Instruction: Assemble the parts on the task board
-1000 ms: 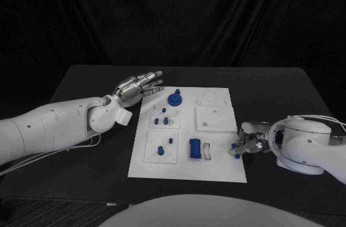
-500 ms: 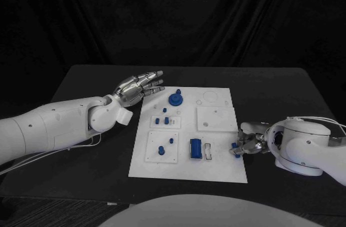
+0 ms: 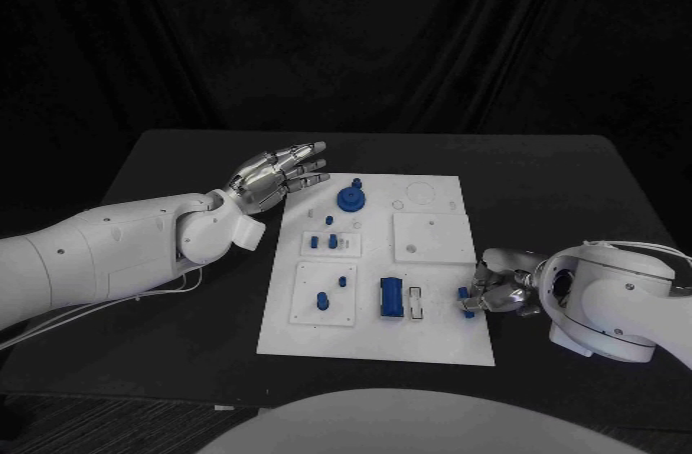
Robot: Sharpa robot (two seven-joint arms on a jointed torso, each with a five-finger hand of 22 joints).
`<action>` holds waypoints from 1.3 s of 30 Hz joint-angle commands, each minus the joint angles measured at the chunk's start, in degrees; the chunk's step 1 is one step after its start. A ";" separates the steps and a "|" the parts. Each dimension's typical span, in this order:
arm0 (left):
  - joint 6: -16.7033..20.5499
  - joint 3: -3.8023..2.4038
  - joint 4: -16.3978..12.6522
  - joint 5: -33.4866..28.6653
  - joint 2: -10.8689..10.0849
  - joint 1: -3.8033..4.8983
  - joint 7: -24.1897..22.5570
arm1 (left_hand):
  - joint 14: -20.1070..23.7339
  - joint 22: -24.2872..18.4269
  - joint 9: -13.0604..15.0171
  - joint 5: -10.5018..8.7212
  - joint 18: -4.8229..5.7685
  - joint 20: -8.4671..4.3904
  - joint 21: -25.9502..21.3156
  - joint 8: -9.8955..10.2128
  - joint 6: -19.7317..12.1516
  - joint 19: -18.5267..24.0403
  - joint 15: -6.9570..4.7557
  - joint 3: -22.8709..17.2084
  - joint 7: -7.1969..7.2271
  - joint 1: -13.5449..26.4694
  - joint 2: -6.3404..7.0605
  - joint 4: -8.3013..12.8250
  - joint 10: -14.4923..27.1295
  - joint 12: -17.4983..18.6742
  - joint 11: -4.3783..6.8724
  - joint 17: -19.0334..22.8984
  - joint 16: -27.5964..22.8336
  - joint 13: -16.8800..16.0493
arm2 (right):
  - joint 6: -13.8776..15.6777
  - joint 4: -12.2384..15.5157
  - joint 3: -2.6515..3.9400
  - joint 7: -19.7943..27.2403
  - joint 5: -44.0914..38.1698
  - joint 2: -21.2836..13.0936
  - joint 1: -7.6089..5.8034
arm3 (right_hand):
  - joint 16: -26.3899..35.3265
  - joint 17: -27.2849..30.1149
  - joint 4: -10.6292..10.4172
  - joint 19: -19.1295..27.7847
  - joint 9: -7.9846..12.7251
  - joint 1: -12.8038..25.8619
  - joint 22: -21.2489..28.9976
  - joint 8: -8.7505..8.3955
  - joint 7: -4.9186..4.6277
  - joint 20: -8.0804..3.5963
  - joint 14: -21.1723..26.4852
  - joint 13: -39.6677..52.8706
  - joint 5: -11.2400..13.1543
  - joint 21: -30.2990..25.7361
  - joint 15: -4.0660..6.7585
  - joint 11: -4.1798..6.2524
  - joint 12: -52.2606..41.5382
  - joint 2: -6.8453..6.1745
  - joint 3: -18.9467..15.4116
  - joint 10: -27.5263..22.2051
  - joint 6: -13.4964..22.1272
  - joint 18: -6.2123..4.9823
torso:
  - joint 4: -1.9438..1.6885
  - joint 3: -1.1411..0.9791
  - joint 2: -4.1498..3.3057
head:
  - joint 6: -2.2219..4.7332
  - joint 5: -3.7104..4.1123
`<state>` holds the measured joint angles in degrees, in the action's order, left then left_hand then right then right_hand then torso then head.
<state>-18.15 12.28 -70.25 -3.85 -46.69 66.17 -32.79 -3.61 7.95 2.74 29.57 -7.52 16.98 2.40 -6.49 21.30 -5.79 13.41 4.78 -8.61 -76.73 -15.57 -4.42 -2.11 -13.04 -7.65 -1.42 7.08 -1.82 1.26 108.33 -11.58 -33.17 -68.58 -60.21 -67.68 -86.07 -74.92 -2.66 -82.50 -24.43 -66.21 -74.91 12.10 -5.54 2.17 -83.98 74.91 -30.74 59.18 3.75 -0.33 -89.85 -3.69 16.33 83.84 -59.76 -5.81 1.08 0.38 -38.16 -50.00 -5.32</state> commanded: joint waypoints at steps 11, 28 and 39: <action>-0.54 -0.06 0.00 -0.33 0.14 -0.10 -0.69 | 0.12 -0.12 0.02 0.32 0.76 -0.18 0.34 -0.12 0.15 -0.27 0.16 -0.41 -0.68 0.35 0.07 0.06 -0.24 -0.41 -0.53 -0.04 0.00 -0.10 | 4.61 0.85 -0.34 3.71 16.00 -0.01 0.00 | -0.09 -2.38 14.76 -0.09 8.66 1.63 -7.66 -2.06 -0.03 0.40 -3.84 15.09 0.73 0.11 -0.44 -0.50 -0.15 -0.39 15.73 6.16 0.44 0.18 | -0.04 0.01 -0.03 | 0.00 -0.29; -0.66 -0.06 0.17 -0.33 0.44 -0.10 -0.51 | 0.14 -0.14 0.03 0.30 0.77 -0.19 0.34 -0.13 0.17 -0.26 0.06 -0.49 -0.74 0.43 0.06 0.07 -0.35 -0.61 -0.68 -0.04 0.00 -0.13 | 6.00 -0.74 -0.35 5.03 18.87 2.96 -0.02 | -0.27 -2.79 14.39 -0.10 8.57 2.46 -7.66 -2.13 -0.10 0.50 -3.93 15.09 1.06 0.22 -0.53 -0.59 -0.15 -0.19 15.88 6.16 0.49 0.20 | -0.03 0.02 -0.02 | 0.00 0.01; -0.74 -0.06 0.20 -0.33 0.63 -0.10 -0.35 | 0.15 -0.17 0.03 0.30 0.77 -0.19 0.33 -0.14 0.19 -0.25 0.02 -0.51 -0.77 0.46 0.06 0.07 -0.41 -0.72 -0.73 -0.04 0.00 -0.15 | 5.47 -2.50 -0.35 5.13 21.53 4.95 -0.01 | -0.29 -2.73 13.61 -0.01 8.21 3.66 -7.57 -1.77 0.02 0.57 -3.91 15.09 1.60 0.01 -0.54 -0.54 -0.15 0.08 15.47 6.16 0.42 0.13 | -0.02 0.03 -0.08 | 0.00 0.02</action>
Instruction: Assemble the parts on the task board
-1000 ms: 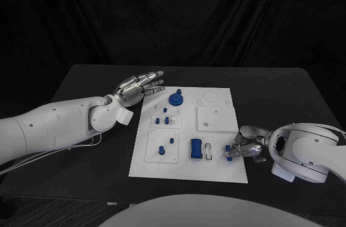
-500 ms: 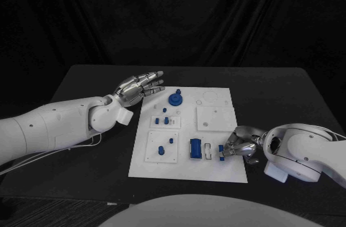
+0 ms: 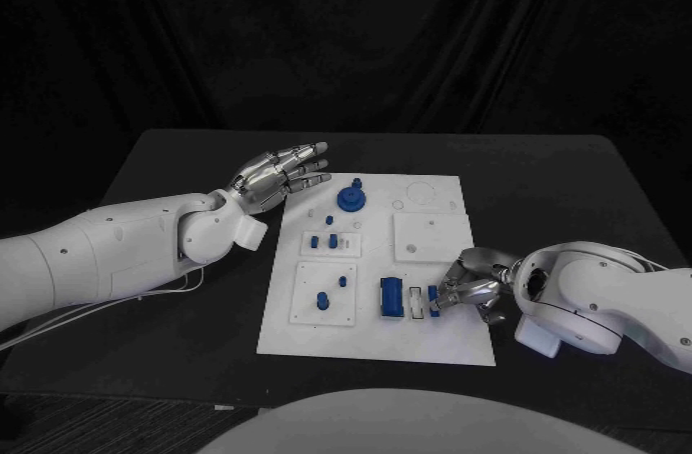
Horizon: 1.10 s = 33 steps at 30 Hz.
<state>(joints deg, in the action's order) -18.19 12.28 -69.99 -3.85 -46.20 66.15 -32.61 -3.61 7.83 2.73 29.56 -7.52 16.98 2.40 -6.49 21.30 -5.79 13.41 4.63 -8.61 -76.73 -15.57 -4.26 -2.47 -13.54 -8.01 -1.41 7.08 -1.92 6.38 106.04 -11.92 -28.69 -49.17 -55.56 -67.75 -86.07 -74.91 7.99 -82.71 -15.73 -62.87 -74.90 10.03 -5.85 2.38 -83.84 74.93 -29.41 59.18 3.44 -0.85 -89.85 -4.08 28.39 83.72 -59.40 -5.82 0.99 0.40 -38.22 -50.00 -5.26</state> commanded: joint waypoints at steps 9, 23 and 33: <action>-0.74 -0.06 -0.11 -0.33 0.25 -0.08 -0.52 | 0.13 -0.04 0.06 0.30 0.77 -0.20 0.34 -0.22 0.37 -0.26 -0.02 -0.42 -0.86 0.52 0.06 -0.08 -0.12 -0.30 -0.45 -0.06 0.05 -0.06 | -0.02 -0.71 0.00 0.81 4.17 1.27 0.06 | -0.18 -2.34 1.81 0.42 -0.89 1.87 -7.39 0.70 0.42 0.41 -3.95 15.07 0.87 -0.59 -0.21 0.04 -0.15 0.67 2.60 6.28 0.55 0.02 | 0.03 0.01 0.01 | 0.00 -0.16; -0.79 -0.06 -0.01 -0.33 0.40 -0.08 -0.36 | 0.14 -0.09 0.06 0.30 0.77 -0.20 0.32 -0.23 0.36 -0.23 -0.02 -0.43 -0.87 0.54 0.06 -0.08 -0.13 -0.30 -0.47 -0.05 0.03 -0.06 | -0.54 -1.58 0.00 0.21 6.39 1.74 0.06 | -0.15 -2.24 1.45 0.64 -1.03 2.28 -7.19 0.82 0.44 0.41 -3.92 15.07 0.96 -1.36 -0.20 0.06 -0.15 0.79 2.29 6.28 0.86 -0.13 | 0.07 0.05 0.10 | 0.00 -0.28; -0.89 -0.06 0.10 -0.33 0.53 -0.09 -0.22 | 0.16 -0.13 0.05 0.30 0.77 -0.20 0.31 -0.22 0.30 -0.20 -0.04 -0.48 -0.93 0.59 0.06 -0.07 -0.16 -0.28 -0.51 -0.05 0.01 -0.06 | -1.30 -2.25 0.00 -0.57 8.22 1.96 0.06 | -0.15 -2.24 1.15 2.23 -1.28 2.58 -5.84 1.08 0.44 0.45 -3.91 15.07 1.32 -6.45 -0.20 0.06 -0.15 0.96 1.76 6.28 1.32 -1.02 | 0.06 -0.01 0.07 | 0.00 -0.29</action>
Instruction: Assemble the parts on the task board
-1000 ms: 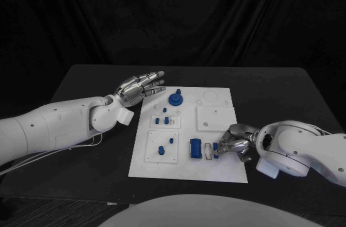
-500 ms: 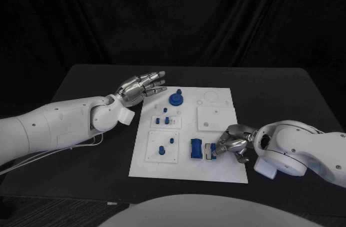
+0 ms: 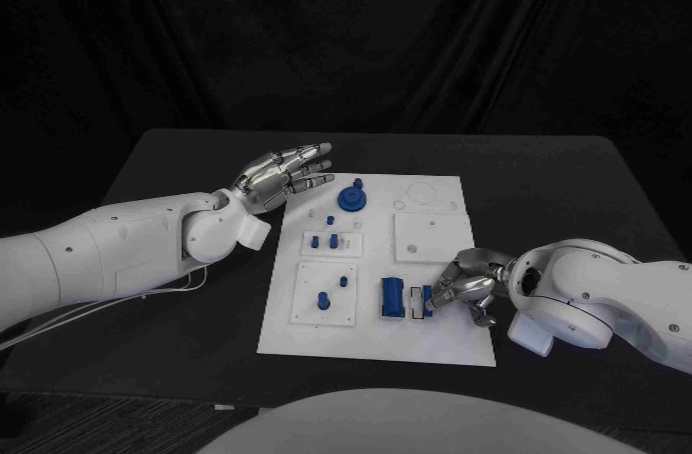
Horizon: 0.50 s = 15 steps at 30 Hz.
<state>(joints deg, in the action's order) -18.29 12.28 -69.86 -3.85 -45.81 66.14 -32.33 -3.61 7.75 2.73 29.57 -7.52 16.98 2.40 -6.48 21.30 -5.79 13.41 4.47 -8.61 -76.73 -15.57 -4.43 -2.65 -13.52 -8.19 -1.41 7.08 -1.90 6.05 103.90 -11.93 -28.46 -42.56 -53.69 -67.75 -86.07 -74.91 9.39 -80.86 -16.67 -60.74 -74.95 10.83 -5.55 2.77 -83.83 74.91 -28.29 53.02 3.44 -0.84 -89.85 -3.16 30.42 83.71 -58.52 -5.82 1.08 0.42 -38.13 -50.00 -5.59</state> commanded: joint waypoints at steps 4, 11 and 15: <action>-0.81 -0.06 0.01 -0.33 0.15 -0.09 -0.45 | 0.16 -0.05 0.06 0.29 0.77 -0.20 0.31 -0.22 0.30 -0.20 -0.04 -0.32 -0.93 0.59 0.06 0.09 0.01 -0.30 -0.33 -0.05 0.01 -0.07 | -1.71 -0.38 0.00 -1.45 1.87 0.32 0.06 | -0.11 -2.13 -0.61 0.60 -0.51 0.88 -5.64 0.44 0.07 0.09 -3.89 15.09 0.20 -0.67 -0.25 -0.01 -0.15 0.12 -1.08 6.29 0.97 -1.04 | 0.00 -0.04 -0.01 | 0.00 0.03; -0.91 -0.06 0.16 -0.33 0.26 -0.09 -0.36 | 0.16 -0.05 0.06 0.29 0.77 -0.20 0.31 -0.22 0.30 -0.20 -0.04 -0.32 -0.93 0.59 0.06 0.09 0.01 -0.30 -0.33 -0.05 0.01 -0.07 | -2.28 -0.51 0.00 -1.73 1.98 0.49 0.06 | -0.12 -2.14 -0.87 0.68 -0.72 1.09 -5.55 0.68 0.09 0.13 -3.90 15.09 0.62 -0.84 -0.28 -0.02 -0.15 0.25 -1.97 6.29 1.31 -1.05 | 0.06 -0.02 -0.03 | 0.00 0.01; -0.95 -0.06 0.24 -0.33 0.32 -0.10 -0.35 | 0.16 -0.05 0.06 0.29 0.77 -0.20 0.31 -0.22 0.30 -0.20 -0.04 -0.32 -0.93 0.59 0.06 0.09 0.01 -0.30 -0.33 -0.05 0.01 -0.07 | -2.28 -0.54 0.00 -1.85 1.99 0.51 0.06 | -0.14 -2.20 -1.03 0.69 -0.92 1.10 -5.48 0.93 0.10 0.14 -3.91 15.09 1.55 -0.99 -0.27 -0.02 -0.15 0.47 -2.70 6.29 1.62 -1.06 | 0.02 -0.02 -0.05 | 0.00 0.09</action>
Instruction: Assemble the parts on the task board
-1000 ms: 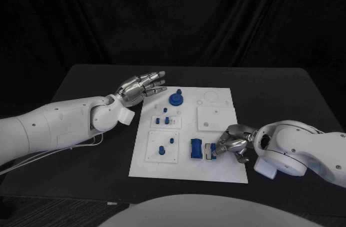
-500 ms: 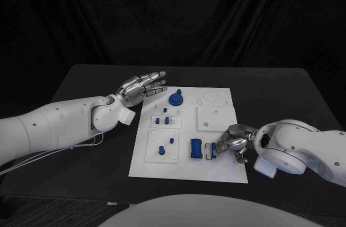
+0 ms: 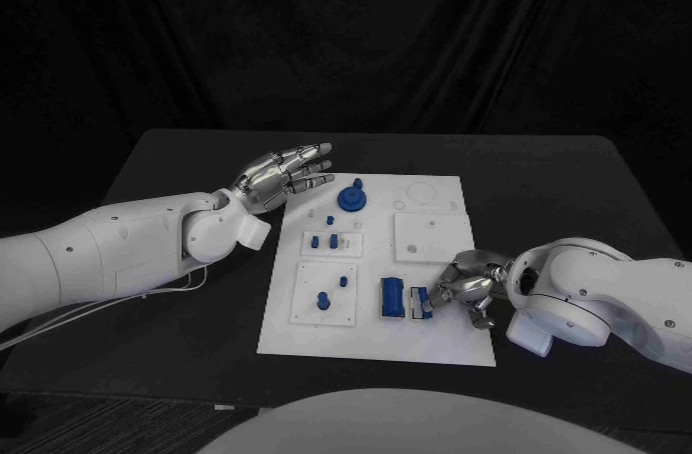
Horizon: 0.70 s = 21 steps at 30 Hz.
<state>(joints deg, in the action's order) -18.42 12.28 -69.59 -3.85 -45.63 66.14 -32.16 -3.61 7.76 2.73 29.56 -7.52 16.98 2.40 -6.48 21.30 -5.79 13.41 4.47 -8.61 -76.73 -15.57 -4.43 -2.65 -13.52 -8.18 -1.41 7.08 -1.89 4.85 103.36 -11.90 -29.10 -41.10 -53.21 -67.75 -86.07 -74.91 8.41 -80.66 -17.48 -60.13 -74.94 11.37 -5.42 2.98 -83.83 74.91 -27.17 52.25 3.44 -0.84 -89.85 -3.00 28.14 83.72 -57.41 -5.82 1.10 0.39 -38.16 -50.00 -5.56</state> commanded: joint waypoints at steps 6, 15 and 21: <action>-0.81 -0.06 0.00 -0.33 0.14 -0.10 -0.51 | 0.16 -0.05 0.06 0.30 0.77 -0.20 0.31 -0.22 0.30 -0.20 -0.04 -0.32 -0.93 0.59 0.06 0.09 0.01 -0.31 -0.34 -0.05 0.01 -0.08 | -1.31 -0.07 -0.02 -1.70 0.53 0.05 0.06 | -0.12 -2.11 -0.34 0.48 -0.30 0.63 -5.39 0.60 -0.08 -0.02 -3.90 15.09 2.14 -0.45 -0.32 -0.07 -0.15 0.44 -1.42 6.28 1.12 -1.07 | -0.03 -0.02 -0.01 | 0.00 0.05; -0.88 -0.06 0.06 -0.33 0.18 -0.12 -0.48 | 0.17 -0.10 0.04 0.28 0.77 -0.20 0.30 -0.21 0.20 -0.17 -0.04 -0.41 -0.96 0.68 0.08 0.11 0.00 -0.25 -0.37 -0.05 0.03 -0.06 | -0.59 -0.18 -0.02 -1.59 0.54 0.14 0.06 | -0.14 -2.10 -3.10 0.39 -0.75 2.48 -5.18 1.43 -0.01 0.06 -3.90 15.09 6.68 -0.91 -0.36 -0.06 -0.15 0.82 -4.96 6.28 1.77 -1.09 | 0.00 0.02 0.00 | 0.00 0.06; -0.97 -0.06 0.10 -0.33 0.24 -0.14 -0.40 | 0.17 -0.10 0.04 0.28 0.77 -0.20 0.30 -0.21 0.20 -0.17 -0.04 -0.41 -0.96 0.68 0.08 0.11 0.00 -0.25 -0.37 -0.05 0.03 -0.06 | 0.26 -0.20 -0.02 -1.29 0.54 0.14 0.06 | -0.15 -2.10 -5.94 0.30 -0.94 4.13 -5.13 1.92 0.05 0.01 -3.90 15.09 6.61 -1.07 -0.32 -0.02 -0.15 1.53 -8.15 6.28 2.05 -1.10 | 0.00 -0.01 -0.02 | 0.00 0.02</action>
<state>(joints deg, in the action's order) -18.57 12.28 -69.45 -3.85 -45.52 66.09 -32.03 -3.61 7.76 2.73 29.56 -7.52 16.98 2.40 -6.48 21.30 -5.79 13.41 4.31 -8.61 -76.73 -15.57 -4.26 -2.65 -13.52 -8.18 -1.41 7.08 -1.89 4.56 103.16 -11.92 -29.68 -40.75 -53.08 -67.75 -86.07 -74.91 2.73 -80.66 -18.35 -56.43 -74.92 13.15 -5.42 2.98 -83.83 74.95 -20.59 51.47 3.45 -0.83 -89.85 -1.42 20.27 83.73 -55.77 -5.82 1.09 0.38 -38.17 -50.00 -5.54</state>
